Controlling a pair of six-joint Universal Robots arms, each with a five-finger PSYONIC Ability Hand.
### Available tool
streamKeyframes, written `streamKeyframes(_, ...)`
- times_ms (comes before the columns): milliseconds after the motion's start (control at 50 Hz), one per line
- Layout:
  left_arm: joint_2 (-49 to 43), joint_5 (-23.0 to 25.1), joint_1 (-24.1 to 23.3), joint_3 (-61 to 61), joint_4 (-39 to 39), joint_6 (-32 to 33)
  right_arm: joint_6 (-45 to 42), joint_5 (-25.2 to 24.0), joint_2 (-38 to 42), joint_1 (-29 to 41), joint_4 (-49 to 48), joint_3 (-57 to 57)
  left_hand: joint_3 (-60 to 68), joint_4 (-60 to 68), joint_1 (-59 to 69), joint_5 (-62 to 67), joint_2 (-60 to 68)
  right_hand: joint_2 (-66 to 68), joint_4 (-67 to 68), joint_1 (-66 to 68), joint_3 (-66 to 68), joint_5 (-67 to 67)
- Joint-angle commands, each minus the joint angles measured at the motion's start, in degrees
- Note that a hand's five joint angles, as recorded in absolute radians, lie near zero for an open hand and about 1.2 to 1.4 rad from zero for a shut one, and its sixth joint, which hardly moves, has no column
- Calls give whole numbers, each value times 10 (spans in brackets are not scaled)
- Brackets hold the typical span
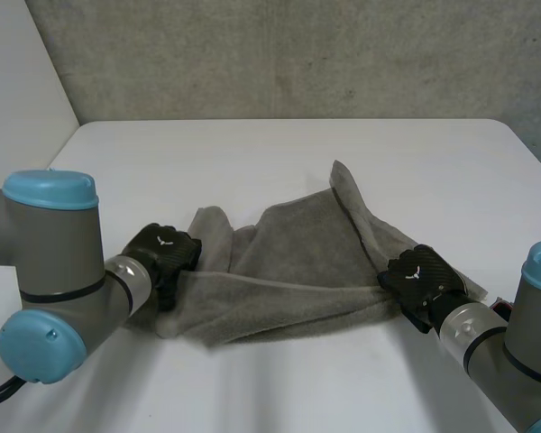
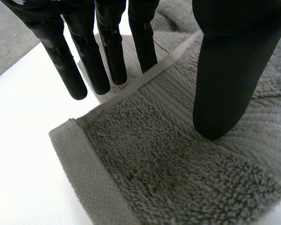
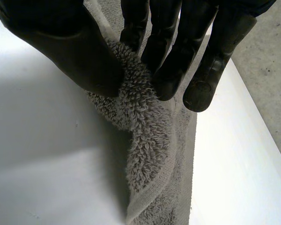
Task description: Fold the towel.
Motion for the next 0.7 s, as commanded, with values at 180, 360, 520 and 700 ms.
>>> streamKeyframes(180, 1, -28, 3, -6, -1, 18, 0, 0, 0, 0, 0, 1, 69, 70, 70, 72, 70, 45, 33, 38, 36, 36)
streamKeyframes(360, 45, -30, 4, -11, -4, 12, 1, 4, -5, -7, -3, -1, 459, 460, 460, 462, 460, 45, 33, 38, 36, 36)
streamKeyframes(520, 138, -28, 2, -34, 46, -9, 61, 1, -9, -17, -19, -6, 459, 460, 460, 462, 460, 43, 30, 35, 33, 34)
streamKeyframes(700, 171, -46, 13, -82, 165, -51, 219, 3, -24, -74, -10, -31, 459, 460, 460, 462, 460, -539, -552, -547, -549, -548)
